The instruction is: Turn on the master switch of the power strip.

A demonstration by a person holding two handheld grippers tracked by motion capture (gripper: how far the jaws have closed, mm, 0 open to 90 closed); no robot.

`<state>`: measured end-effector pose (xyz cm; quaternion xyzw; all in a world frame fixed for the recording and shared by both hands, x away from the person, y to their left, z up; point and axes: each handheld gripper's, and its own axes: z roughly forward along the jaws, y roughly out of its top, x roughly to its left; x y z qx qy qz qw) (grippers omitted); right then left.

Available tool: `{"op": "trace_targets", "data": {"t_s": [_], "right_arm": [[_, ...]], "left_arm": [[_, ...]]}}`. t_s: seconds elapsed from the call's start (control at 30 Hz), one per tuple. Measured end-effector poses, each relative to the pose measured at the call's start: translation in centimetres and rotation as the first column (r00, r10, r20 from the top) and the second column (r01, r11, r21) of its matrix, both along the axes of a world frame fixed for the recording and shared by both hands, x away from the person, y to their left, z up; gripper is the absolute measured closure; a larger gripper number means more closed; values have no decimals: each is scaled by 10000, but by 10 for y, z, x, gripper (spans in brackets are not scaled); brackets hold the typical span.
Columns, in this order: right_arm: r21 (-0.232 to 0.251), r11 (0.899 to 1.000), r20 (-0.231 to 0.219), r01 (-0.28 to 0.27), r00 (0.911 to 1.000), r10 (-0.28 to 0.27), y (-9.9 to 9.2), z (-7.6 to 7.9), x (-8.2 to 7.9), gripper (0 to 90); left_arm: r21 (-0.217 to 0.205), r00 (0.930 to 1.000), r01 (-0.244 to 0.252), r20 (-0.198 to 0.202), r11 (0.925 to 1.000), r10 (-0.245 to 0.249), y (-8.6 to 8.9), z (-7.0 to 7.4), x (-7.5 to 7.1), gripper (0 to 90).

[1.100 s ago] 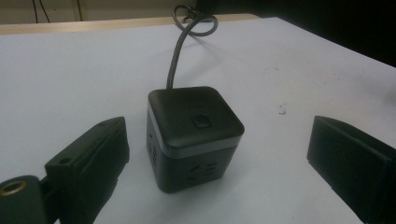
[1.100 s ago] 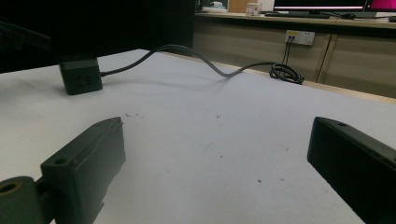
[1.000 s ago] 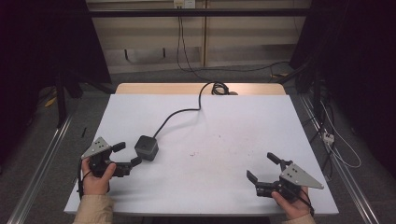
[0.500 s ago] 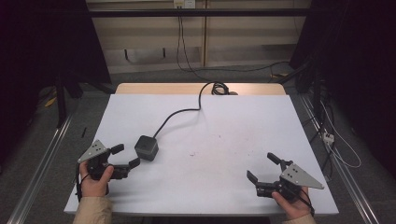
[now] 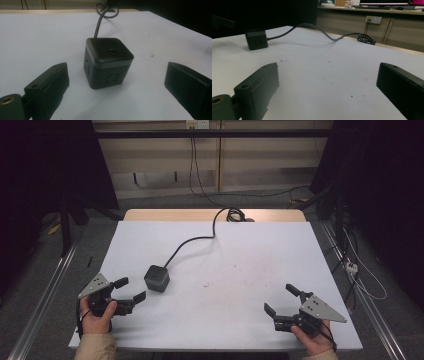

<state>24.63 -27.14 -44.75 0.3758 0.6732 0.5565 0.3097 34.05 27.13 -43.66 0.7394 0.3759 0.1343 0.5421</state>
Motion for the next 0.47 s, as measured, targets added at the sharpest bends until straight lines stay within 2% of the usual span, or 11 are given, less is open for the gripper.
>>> {"op": "trace_targets", "data": {"t_s": [0.17, 0.47], "right_arm": [[-1, 10000, -8, 7, 10000, -7, 0, 0, 0, 37], [-45, 10000, -44, 37, 10000, -37, 0, 0, 1, 36]], "left_arm": [[-42, 9997, -108, 208, 9999, 109, 3, 0, -2, 54], [-98, 9994, -229, 251, 9997, 231, 2, 1, -2, 54]]}}
